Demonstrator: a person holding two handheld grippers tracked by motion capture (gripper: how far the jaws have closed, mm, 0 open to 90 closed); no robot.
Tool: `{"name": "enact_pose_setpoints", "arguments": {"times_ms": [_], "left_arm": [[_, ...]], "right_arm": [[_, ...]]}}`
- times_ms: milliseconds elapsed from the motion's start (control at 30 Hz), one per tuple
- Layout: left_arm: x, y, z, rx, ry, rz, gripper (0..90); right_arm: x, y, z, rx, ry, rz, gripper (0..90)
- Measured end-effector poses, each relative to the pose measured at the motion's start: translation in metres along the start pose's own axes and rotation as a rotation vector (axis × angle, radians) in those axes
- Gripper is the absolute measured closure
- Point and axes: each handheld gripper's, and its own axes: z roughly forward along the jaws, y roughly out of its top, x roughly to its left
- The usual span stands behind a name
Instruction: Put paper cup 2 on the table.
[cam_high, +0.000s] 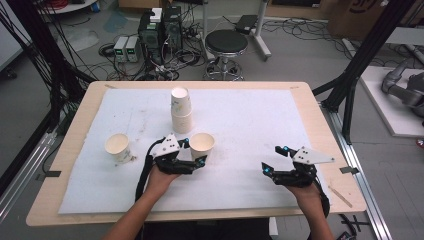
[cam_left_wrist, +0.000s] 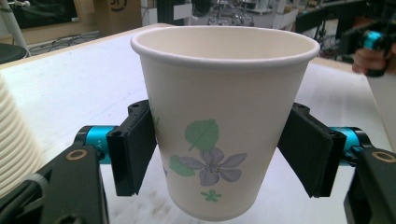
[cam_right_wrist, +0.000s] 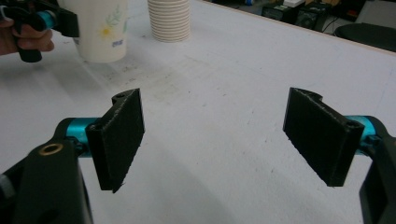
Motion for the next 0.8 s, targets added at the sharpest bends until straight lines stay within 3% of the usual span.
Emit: {"name": "enact_pose_setpoints", "arguments": {"times_ms": [267,433,667,800], "left_arm": [[-0.002,0.006,0.036,0.047,-0.005,-0.018,30.0],[-0.003,0.001,0.05,0.154,0.021,-0.014,30.0],[-0.004,0.0,0.05,0.203,0.029,0.0,30.3],[-0.007,0.001,0.047,0.237,0.041,0.035,30.8]], "right_arm": [[-0.001,0.001,0.001,-0.007,0.006,-0.006,21.1],[-0.001,0.0,0.001,0.0,0.011,-0.003,21.1],[-0.002,-0.002,-0.001,0.003,0.024,0.0,21.1],[-0.001,-0.001,0.0,0.007,0.03,-0.002,21.1]]}}
